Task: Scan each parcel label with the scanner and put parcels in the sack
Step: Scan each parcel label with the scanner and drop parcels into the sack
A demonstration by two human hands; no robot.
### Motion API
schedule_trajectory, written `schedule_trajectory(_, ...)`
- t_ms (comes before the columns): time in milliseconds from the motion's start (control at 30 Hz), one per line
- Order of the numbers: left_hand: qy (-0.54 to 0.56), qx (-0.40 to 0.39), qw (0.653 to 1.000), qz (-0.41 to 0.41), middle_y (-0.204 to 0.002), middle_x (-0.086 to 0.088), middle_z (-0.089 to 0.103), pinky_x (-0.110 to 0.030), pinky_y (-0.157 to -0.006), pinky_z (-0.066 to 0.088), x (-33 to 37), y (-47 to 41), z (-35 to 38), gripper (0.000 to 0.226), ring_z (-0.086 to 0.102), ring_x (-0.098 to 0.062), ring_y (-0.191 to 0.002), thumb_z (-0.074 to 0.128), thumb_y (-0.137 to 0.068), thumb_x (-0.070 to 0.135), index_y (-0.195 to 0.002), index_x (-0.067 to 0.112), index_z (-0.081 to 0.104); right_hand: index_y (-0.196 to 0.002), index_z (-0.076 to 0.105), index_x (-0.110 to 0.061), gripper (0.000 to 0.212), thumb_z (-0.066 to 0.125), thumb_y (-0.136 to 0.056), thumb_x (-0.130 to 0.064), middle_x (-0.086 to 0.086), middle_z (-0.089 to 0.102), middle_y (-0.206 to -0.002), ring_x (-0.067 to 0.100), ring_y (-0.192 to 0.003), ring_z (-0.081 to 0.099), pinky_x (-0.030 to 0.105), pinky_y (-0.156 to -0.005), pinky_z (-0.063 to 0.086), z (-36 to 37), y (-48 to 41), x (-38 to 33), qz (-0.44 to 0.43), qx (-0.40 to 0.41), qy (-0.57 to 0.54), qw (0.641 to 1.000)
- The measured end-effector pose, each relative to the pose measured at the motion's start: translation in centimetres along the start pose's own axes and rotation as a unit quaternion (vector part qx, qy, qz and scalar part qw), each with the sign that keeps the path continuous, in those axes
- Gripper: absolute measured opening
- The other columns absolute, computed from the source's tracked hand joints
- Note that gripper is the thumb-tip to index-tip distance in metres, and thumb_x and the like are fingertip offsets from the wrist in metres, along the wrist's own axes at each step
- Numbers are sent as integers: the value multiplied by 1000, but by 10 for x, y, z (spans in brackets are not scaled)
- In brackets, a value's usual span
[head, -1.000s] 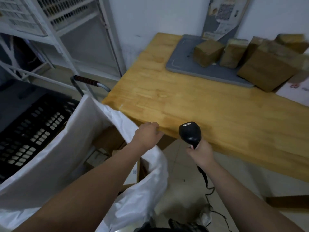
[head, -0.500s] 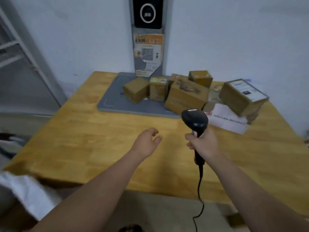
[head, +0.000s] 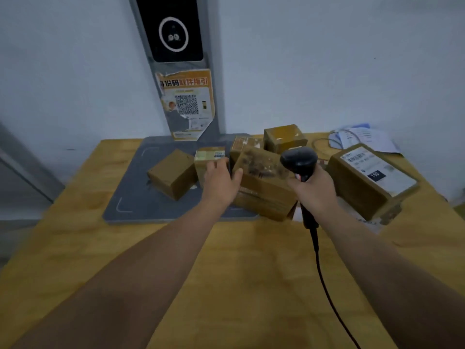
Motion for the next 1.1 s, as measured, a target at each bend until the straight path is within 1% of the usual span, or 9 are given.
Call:
schedule_trajectory(267, -11, -90, 995, -48, -151, -18, 31, -49, -108, 37, 14, -85, 58, 81, 35, -36, -136, 50, -93, 55, -152, 7, 18, -73, 44, -19, 26, 64, -86, -9, 1, 46, -66, 11, -61, 45, 26, -53, 34, -5, -55, 23, 38, 7, 16, 999)
schedule_trajectory(367, 14, -93, 994, -64, -143, -15, 44, -49, -101, 44, -6, -87, 69, 78, 48, -34, -126, 60, -88, 52, -147, 11, 28, -85, 47, -18, 20, 65, -86, -9, 1, 51, -71, 10, -65, 49, 26, -55, 38, -6, -62, 35, 49, -11, 2, 999)
schedule_trajectory(467, 71, -30, 993, -93, -136, -11, 51, -48, -103, 44, -33, -68, 59, 68, 50, -29, -125, 66, -85, 49, -138, 13, 43, -104, 50, -16, 23, 66, -88, -12, -2, 56, -80, 7, -72, 54, 22, -60, 41, -6, -63, 43, 58, -22, -42, 997)
schedule_trajectory(633, 185, -14, 981, -55, -128, -1, 54, -42, -104, 44, -47, -1, 43, 52, 50, -19, -123, 68, -87, 34, -133, 20, 48, -120, 56, -19, 37, 71, -87, -27, 1, 66, -105, 15, -100, 60, 38, -91, 48, 8, -50, 51, 93, -42, -162, 981)
schedule_trajectory(767, 329, 17, 918, -222, -125, 1, 50, -32, -90, 40, -52, 38, 27, 66, 49, -17, -115, 50, -89, 60, -137, 16, 38, -116, 55, -7, 41, 71, -86, -31, 23, 62, -105, 21, -88, 64, 54, -92, 53, 15, -29, 57, 117, -27, -222, 968)
schedule_trajectory(867, 345, 0, 897, -275, -129, -1, 46, -34, -90, 37, -59, 48, 24, 76, 47, -19, -115, 52, -85, 65, -140, 16, 34, -120, 56, -15, 69, 78, -67, -53, 8, 68, -110, 24, -103, 65, 52, -92, 53, 26, -11, 65, 154, -32, -221, 963)
schedule_trajectory(967, 360, -1, 886, -293, -127, 0, 50, -37, -93, 45, -68, 60, 27, 67, 52, -21, -111, 68, -85, 46, -138, 19, 38, -111, 57, -24, 45, 82, -73, -24, -1, 66, -101, 20, -95, 65, 48, -87, 55, 41, 10, 76, 161, -84, -159, 970)
schedule_trajectory(1033, 334, -7, 901, -278, -125, -3, 53, -36, -92, 47, -77, 71, 28, 59, 54, -21, -110, 69, -87, 35, -135, 17, 41, -103, 55, -19, 38, 77, -76, -4, 1, 62, -91, 17, -82, 63, 42, -78, 57, 50, 27, 87, 152, -125, -93, 976)
schedule_trajectory(1100, 295, -20, 921, -255, -121, -2, 55, -31, -89, 45, -86, 81, 28, 53, 54, -20, -112, 67, -90, 29, -135, 15, 44, -104, 51, -15, 39, 75, -76, -3, -1, 57, -86, 12, -76, 58, 32, -69, 51, 55, 40, 96, 121, -141, -51, 981)
Point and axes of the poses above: each hand's wrist, its own y-axis away from the middle knuckle, its own z-axis out of the palm, x = y × z, the point moved 4 cm from there along -y, towards the middle knuckle
